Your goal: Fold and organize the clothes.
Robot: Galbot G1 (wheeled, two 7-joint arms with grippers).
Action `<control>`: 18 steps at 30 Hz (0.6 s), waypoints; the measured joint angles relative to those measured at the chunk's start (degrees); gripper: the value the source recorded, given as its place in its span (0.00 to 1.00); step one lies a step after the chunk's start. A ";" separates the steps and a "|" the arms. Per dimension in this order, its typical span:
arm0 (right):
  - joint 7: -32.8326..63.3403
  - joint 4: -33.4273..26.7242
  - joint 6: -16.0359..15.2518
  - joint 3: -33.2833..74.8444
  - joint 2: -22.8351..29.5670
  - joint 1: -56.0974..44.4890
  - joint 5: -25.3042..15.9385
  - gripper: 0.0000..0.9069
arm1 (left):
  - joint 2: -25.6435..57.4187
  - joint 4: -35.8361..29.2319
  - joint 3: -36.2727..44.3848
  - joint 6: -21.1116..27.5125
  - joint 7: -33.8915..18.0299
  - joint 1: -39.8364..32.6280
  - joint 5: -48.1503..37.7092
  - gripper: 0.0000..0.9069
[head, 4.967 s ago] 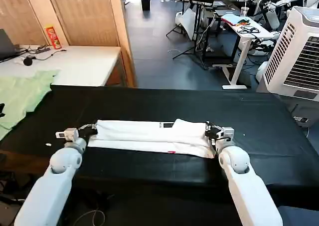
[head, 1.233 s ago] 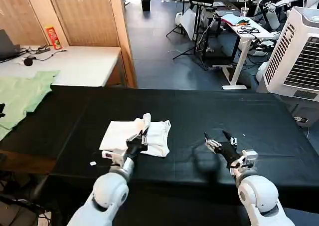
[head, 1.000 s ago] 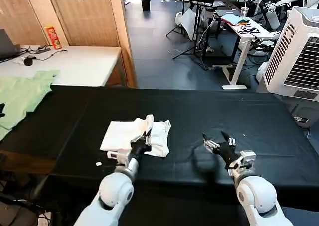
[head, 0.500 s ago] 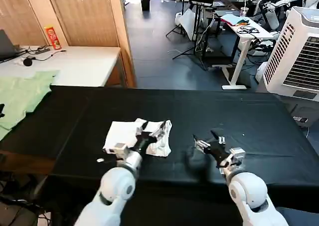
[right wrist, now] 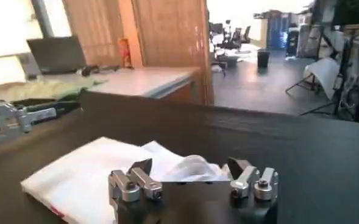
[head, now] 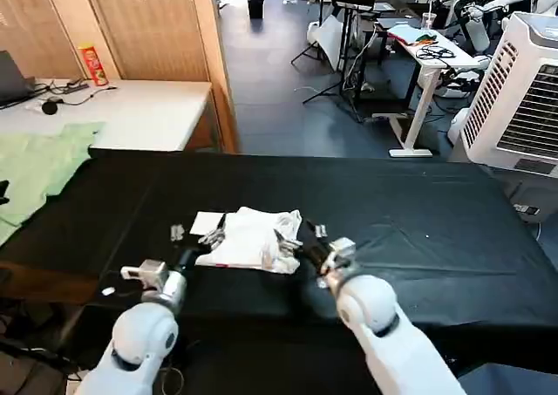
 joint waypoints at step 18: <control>4.29 4.62 -0.50 8.09 1.11 -7.16 -11.81 0.97 | -0.52 4.56 -3.24 -0.23 0.77 -1.15 -4.15 0.97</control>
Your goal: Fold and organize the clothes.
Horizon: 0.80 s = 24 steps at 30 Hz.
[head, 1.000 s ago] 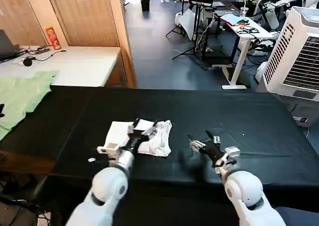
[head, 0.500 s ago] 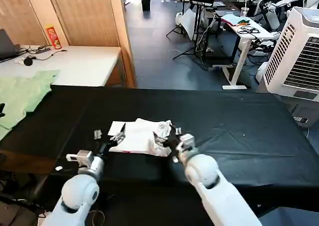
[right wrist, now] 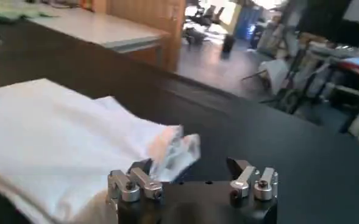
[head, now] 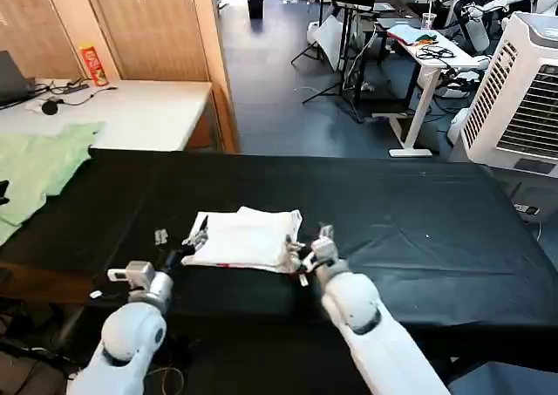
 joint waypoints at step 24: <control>-3.88 9.58 7.20 8.55 -0.59 -9.68 11.07 0.97 | -2.63 7.32 -1.88 5.77 0.82 -2.67 -23.99 0.44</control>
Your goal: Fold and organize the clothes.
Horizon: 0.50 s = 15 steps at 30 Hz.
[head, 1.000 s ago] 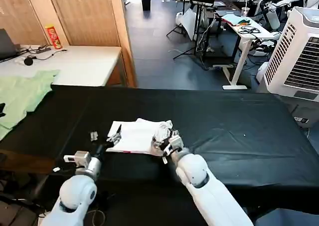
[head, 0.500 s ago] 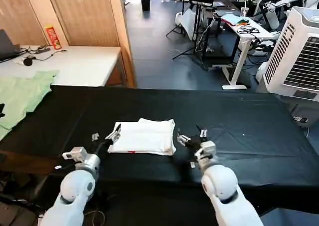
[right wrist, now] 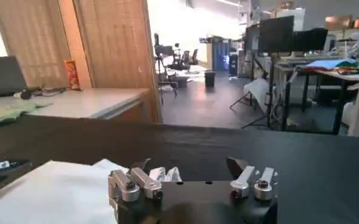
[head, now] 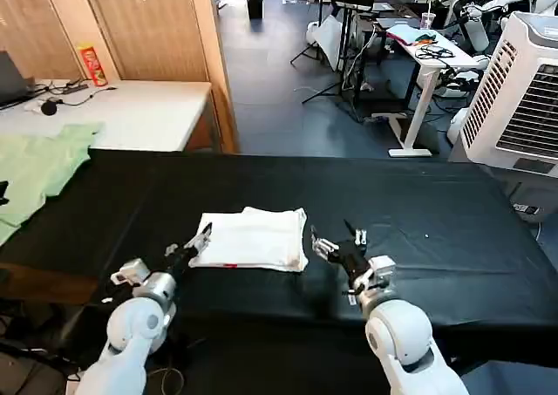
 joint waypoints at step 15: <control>-0.13 0.87 -0.13 0.51 0.22 -0.99 0.10 0.97 | -0.27 1.94 -0.55 3.57 -1.26 -1.23 -5.92 0.00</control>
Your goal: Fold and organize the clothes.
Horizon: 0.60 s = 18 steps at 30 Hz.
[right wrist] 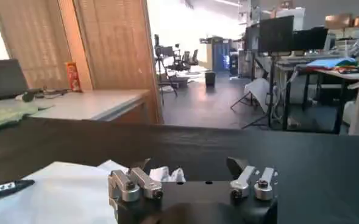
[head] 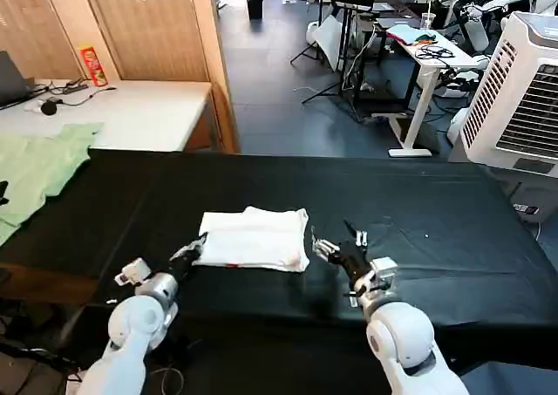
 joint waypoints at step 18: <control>0.33 -0.23 -0.48 3.16 -0.27 -1.03 -0.34 0.97 | 11.53 -6.42 -4.37 1.19 2.53 1.60 23.41 0.00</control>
